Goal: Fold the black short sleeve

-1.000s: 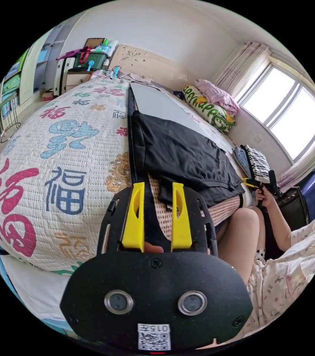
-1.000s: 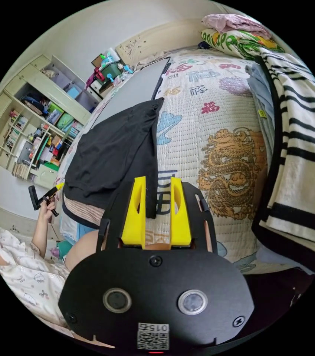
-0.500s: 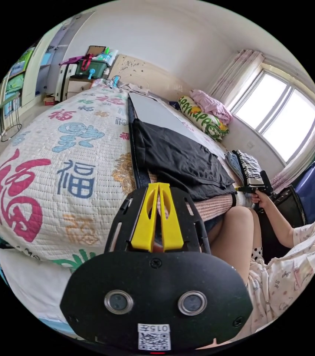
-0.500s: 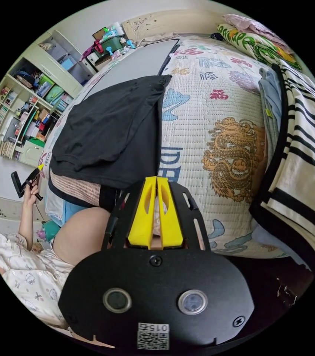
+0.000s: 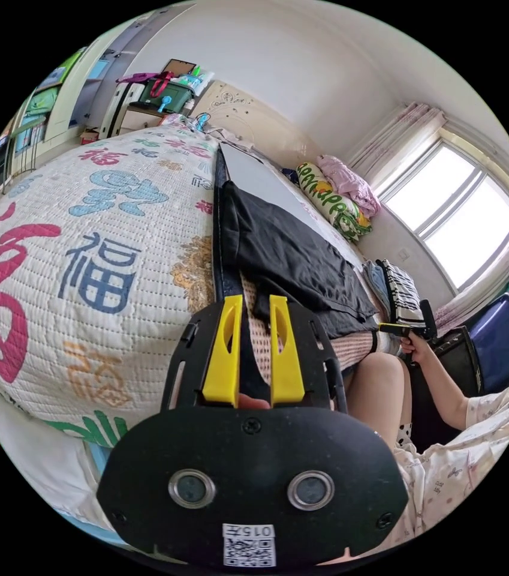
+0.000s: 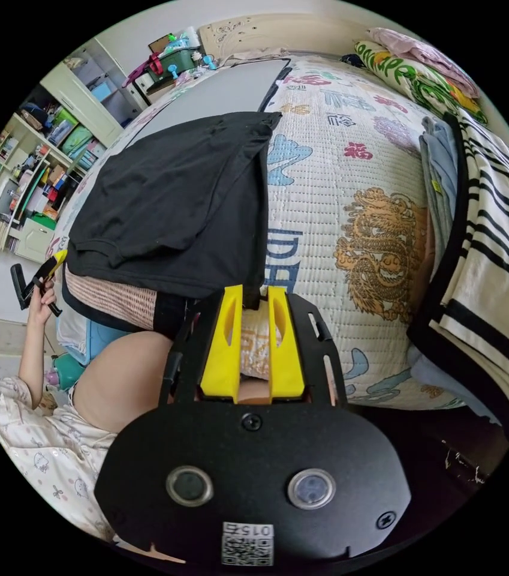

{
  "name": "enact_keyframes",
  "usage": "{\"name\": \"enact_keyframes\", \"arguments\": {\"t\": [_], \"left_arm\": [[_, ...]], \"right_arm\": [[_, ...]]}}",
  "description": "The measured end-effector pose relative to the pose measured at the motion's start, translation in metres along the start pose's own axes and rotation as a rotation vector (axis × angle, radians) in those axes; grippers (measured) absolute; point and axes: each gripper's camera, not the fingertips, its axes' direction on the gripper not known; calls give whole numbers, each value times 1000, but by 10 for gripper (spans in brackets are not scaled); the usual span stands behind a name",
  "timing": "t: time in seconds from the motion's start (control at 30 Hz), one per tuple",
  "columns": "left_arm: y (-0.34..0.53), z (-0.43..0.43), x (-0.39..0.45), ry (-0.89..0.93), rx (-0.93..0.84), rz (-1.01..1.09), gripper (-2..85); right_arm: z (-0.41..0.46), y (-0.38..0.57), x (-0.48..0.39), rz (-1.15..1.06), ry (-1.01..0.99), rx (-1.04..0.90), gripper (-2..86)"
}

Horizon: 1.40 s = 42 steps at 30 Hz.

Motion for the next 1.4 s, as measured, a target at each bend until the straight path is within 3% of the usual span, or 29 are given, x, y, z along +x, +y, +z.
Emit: {"name": "enact_keyframes", "arguments": {"t": [0.33,0.57,0.73,1.07,1.23,1.4], "left_arm": [[33,-4,18,48,-38,19,7],[82,-65,31,42,27,10,1],[112,-76,54,-5,-13,63,1],[148,-78,93,-57,-51,114,25],[160,-99,123,-120,-22,195,62],[129,-80,221,-55,-80,504,91]], "right_arm": [[13,-4,27,13,25,5,72],[17,12,69,58,-41,23,54],[21,42,104,56,-123,40,12],[38,146,137,2,-171,33,20],[29,201,144,-129,-40,70,60],[0,240,110,-395,-13,238,90]]}}
